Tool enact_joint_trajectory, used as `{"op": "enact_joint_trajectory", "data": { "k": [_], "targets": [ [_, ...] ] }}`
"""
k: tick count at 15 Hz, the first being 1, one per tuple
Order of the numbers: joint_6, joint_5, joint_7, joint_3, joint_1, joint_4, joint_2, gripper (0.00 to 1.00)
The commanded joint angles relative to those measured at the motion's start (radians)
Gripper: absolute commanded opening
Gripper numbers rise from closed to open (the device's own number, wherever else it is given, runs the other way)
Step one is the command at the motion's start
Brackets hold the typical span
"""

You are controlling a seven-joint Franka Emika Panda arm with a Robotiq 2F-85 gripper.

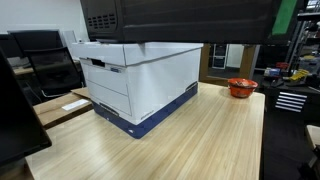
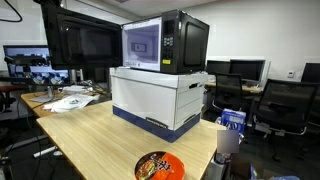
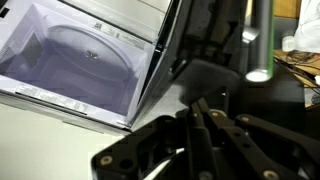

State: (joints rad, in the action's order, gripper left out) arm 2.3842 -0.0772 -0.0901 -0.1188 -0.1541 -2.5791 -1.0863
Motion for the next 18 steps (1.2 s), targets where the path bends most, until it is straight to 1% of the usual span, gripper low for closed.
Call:
{"op": "enact_joint_trajectory", "data": {
  "k": [1, 5, 9, 10, 12, 13, 15, 16, 18],
  "targets": [
    [0.001, -0.064, -0.005, -0.005, 0.068, 0.011, 0.019, 0.03],
    [0.019, -0.137, -0.004, 0.01, 0.153, 0.0, 0.036, 0.03],
    [0.075, -0.236, 0.01, 0.033, 0.272, 0.006, 0.086, 0.02],
    [0.101, -0.265, 0.018, 0.041, 0.311, 0.006, 0.106, 0.03],
    [0.169, -0.302, 0.025, 0.061, 0.36, 0.004, 0.146, 0.03],
    [0.223, -0.316, 0.029, 0.071, 0.384, 0.0, 0.17, 0.03],
    [0.3, -0.328, 0.035, 0.083, 0.43, 0.005, 0.23, 0.02],
    [0.381, -0.298, 0.023, 0.114, 0.424, 0.011, 0.311, 0.02],
    [0.461, -0.279, 0.037, 0.12, 0.426, 0.021, 0.386, 0.02]
  ]
}}
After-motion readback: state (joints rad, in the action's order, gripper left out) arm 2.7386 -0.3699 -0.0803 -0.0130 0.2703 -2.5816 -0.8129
